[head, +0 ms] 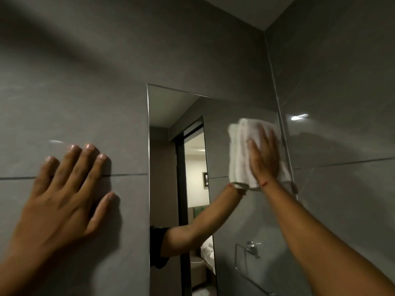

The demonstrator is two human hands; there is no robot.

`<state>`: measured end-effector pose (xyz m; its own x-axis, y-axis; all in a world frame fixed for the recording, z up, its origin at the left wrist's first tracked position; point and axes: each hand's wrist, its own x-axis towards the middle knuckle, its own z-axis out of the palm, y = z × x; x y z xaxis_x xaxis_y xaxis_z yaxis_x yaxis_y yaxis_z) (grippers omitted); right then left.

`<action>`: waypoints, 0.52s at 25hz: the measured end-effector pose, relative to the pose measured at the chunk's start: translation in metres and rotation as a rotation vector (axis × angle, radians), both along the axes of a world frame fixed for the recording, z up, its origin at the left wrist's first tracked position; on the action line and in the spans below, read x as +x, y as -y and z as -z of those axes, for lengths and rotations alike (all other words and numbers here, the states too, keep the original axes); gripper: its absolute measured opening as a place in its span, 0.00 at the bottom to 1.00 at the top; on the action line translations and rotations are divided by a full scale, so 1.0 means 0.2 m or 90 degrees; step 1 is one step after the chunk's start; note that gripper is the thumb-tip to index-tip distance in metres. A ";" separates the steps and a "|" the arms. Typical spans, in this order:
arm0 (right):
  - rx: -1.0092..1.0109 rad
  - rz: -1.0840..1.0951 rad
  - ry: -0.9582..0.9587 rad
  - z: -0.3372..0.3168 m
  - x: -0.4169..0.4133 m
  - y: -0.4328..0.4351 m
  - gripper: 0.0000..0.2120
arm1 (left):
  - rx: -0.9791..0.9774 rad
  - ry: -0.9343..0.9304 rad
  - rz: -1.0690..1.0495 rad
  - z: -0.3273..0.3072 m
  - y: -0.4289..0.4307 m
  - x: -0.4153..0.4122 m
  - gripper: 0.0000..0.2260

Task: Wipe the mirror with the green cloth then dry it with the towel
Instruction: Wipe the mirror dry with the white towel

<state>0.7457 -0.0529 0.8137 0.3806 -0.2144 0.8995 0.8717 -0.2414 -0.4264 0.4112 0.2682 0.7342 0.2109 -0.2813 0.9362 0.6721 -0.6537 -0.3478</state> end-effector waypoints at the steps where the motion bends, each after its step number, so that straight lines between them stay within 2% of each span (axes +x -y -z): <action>1: -0.028 0.024 0.045 -0.03 -0.15 -0.09 0.30 | -0.006 -0.001 -0.002 0.00 0.04 -0.01 0.41; 3: -0.085 0.069 0.161 0.02 -0.51 -0.32 0.30 | -0.018 0.003 0.012 0.00 0.09 -0.02 0.39; 6: -0.188 0.047 0.317 0.32 -1.01 -0.68 0.32 | 0.003 0.003 0.034 0.01 0.13 -0.04 0.37; 7: -0.215 0.021 0.338 0.38 -1.08 -0.72 0.32 | 0.012 -0.003 0.041 0.02 0.14 -0.05 0.37; 9: -0.228 0.021 0.372 0.37 -0.97 -0.64 0.30 | 0.007 0.004 0.042 0.02 0.16 -0.06 0.36; 11: -0.181 0.043 0.334 0.31 -0.68 -0.43 0.28 | -0.016 0.013 0.024 0.01 0.20 -0.07 0.37; 13: -0.057 0.034 0.140 0.32 -0.31 -0.17 0.29 | -0.009 0.011 -0.002 0.01 0.24 -0.08 0.37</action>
